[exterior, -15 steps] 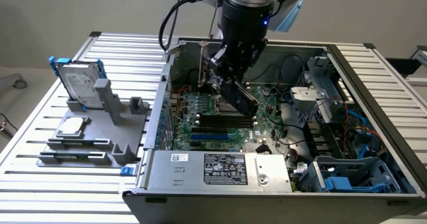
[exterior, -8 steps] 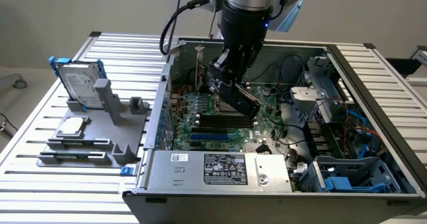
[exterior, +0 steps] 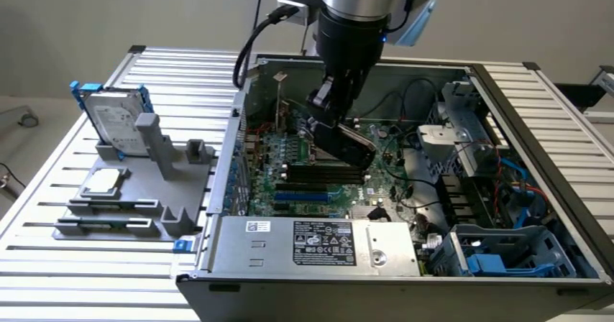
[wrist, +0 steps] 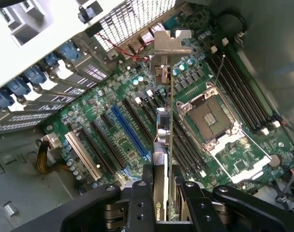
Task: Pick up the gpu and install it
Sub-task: 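Insert the gpu into the slot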
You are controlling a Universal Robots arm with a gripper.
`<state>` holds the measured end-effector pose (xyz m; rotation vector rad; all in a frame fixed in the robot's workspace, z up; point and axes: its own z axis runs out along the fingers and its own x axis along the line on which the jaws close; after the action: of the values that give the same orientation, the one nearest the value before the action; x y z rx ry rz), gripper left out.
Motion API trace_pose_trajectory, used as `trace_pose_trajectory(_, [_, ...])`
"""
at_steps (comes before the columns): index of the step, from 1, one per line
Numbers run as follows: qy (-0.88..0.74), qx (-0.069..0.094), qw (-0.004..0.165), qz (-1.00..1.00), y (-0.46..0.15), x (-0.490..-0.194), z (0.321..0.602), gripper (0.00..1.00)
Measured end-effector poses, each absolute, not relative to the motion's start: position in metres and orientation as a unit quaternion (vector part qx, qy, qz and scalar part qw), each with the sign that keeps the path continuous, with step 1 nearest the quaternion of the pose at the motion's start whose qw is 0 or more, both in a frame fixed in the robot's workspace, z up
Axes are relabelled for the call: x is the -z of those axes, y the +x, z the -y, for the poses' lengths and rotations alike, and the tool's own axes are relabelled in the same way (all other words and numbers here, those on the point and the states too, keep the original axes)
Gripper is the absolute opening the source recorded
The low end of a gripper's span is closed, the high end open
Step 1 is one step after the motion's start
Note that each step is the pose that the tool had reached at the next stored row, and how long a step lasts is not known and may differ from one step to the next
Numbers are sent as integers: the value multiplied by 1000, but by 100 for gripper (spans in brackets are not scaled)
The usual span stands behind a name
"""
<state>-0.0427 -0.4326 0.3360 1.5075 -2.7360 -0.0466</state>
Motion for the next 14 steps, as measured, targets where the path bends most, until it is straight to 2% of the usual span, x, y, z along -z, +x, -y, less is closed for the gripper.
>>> trace_pose_trajectory(14, [590, 14, 10, 807, -43, -324, 433, 26])
